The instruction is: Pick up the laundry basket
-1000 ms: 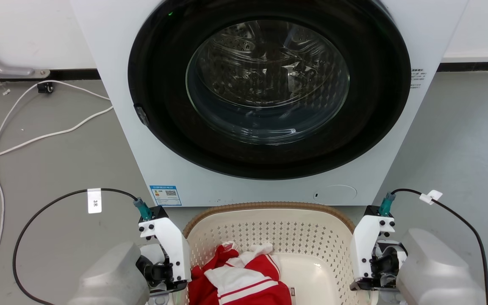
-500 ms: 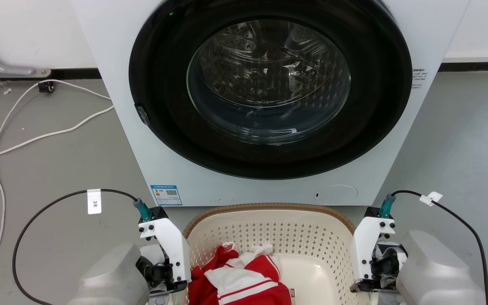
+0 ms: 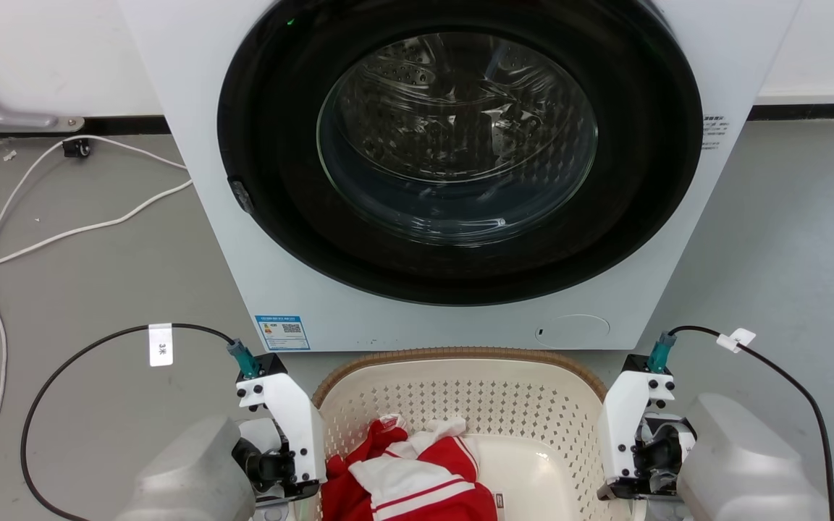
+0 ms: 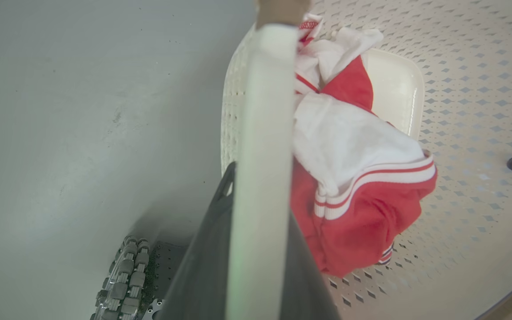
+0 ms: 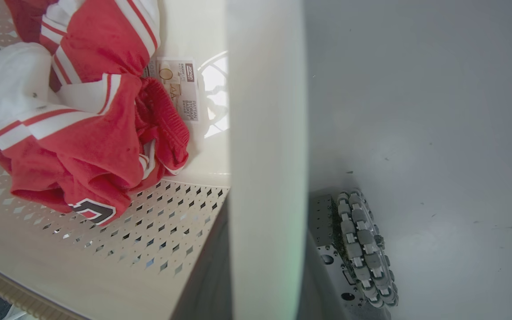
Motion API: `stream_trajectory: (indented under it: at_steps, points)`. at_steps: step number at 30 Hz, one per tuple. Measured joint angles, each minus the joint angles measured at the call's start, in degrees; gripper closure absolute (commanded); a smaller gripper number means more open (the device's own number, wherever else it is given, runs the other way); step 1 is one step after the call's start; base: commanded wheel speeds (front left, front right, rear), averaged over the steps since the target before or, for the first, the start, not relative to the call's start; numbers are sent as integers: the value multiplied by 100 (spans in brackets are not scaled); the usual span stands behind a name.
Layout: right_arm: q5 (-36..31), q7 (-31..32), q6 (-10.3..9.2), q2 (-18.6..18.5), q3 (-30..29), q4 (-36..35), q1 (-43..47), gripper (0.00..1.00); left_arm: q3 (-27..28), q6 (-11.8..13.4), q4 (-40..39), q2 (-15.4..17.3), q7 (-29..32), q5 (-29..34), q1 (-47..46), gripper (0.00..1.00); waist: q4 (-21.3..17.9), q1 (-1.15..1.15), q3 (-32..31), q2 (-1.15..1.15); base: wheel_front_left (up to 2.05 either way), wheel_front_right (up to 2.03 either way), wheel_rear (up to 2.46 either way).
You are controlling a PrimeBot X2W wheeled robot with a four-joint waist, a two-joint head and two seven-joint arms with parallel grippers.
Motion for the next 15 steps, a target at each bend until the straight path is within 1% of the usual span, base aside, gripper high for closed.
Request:
stream_trajectory:
  at_steps: [15]
  points:
    - [18, -1, 0, 0, 3, 1, 25, 100, -19, 0, 32, -13, -2, -25, 0, 100, 21, 0, -11, 0, 0, 0, 0]
